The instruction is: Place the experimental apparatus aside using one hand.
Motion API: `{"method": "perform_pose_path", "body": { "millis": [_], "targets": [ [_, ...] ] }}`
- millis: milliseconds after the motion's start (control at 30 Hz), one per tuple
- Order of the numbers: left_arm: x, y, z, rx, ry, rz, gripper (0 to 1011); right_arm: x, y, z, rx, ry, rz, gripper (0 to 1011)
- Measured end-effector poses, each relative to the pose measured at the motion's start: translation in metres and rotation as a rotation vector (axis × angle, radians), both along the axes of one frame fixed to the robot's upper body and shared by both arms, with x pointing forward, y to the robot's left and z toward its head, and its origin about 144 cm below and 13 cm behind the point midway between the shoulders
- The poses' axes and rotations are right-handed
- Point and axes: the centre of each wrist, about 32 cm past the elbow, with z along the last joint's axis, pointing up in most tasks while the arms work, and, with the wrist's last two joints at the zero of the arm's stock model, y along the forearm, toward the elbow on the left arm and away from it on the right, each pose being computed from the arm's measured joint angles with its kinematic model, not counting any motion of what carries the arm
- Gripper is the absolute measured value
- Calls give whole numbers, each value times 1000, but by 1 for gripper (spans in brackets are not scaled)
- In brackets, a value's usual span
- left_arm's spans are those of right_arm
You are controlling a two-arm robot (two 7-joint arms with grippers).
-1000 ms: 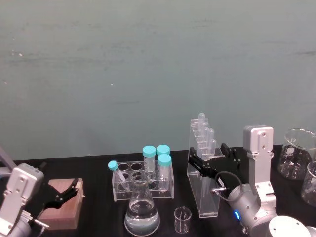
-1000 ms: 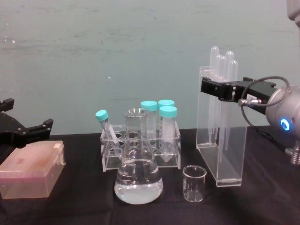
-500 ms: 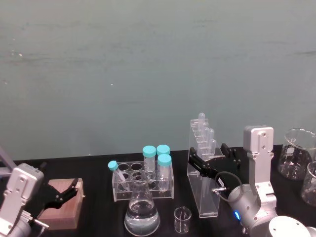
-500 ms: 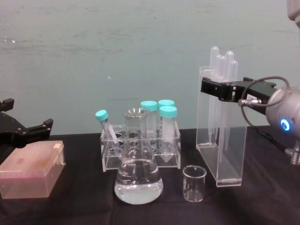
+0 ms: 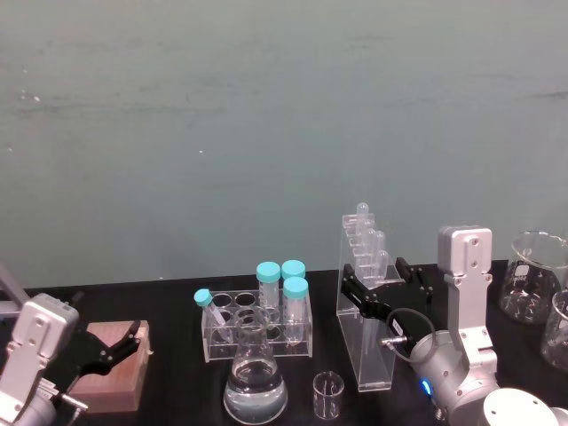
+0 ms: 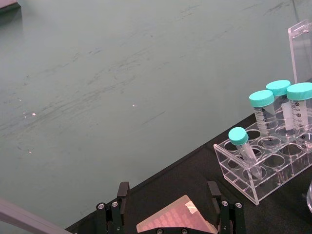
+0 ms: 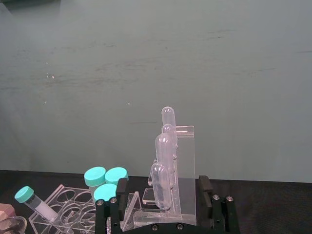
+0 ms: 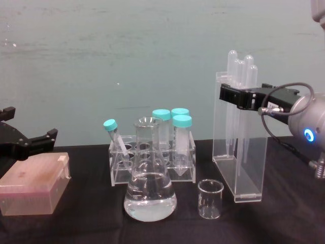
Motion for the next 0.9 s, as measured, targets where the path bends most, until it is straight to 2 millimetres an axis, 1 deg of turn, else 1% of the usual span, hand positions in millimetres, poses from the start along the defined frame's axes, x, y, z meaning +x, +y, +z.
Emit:
{"method": "perform_pose_path", "body": {
  "millis": [33, 67, 133, 200, 267, 300, 333, 400, 433, 900],
  "targets": [
    [0, 0, 0, 0, 0, 0, 1000, 0, 0, 0, 0, 0, 0, 920],
    [0, 0, 0, 0, 0, 0, 1000, 0, 0, 0, 0, 0, 0, 875],
    [0, 0, 0, 0, 0, 0, 1000, 0, 0, 0, 0, 0, 0, 840],
    [0, 0, 0, 0, 0, 0, 1000, 0, 0, 0, 0, 0, 0, 769],
    [0, 0, 0, 0, 0, 0, 1000, 0, 0, 0, 0, 0, 0, 735],
    [0, 0, 0, 0, 0, 0, 1000, 0, 0, 0, 0, 0, 0, 685],
    [0, 0, 0, 0, 0, 0, 1000, 0, 0, 0, 0, 0, 0, 665],
    [0, 0, 0, 0, 0, 0, 1000, 0, 0, 0, 0, 0, 0, 656],
    [0, 0, 0, 0, 0, 0, 1000, 0, 0, 0, 0, 0, 0, 612],
    [0, 0, 0, 0, 0, 0, 1000, 0, 0, 0, 0, 0, 0, 601]
  ]
}}
